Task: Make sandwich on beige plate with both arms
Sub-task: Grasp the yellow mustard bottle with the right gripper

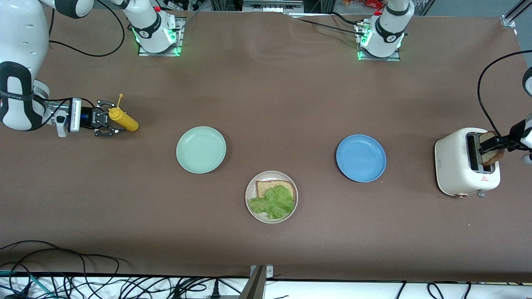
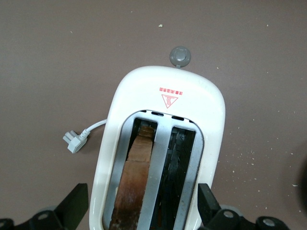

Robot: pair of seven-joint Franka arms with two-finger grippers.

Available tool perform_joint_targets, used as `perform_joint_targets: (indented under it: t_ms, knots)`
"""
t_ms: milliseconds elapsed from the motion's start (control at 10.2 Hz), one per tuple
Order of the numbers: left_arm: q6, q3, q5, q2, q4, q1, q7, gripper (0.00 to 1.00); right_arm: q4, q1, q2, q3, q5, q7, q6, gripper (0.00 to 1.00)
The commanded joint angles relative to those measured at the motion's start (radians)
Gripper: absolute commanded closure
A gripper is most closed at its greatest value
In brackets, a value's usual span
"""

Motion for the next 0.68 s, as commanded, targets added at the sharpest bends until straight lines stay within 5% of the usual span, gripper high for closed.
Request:
perform_joint_targets:
  t_ms: [0, 391, 586]
  knots:
    - [0.0, -0.007, 0.021, -0.021, -0.014, 0.006, -0.003, 0.0, -0.004, -0.004, 0.007, 0.004, 0.023, -0.019, -0.009, 1.0]
    - [0.0, -0.007, 0.021, -0.021, -0.014, 0.006, -0.003, 0.0, 0.059, 0.068, -0.013, 0.0, 0.04, 0.023, 0.008, 1.0]
    - [0.0, -0.007, 0.021, -0.019, -0.014, 0.006, -0.003, 0.0, 0.141, 0.163, -0.054, -0.005, 0.038, 0.217, 0.083, 1.0]
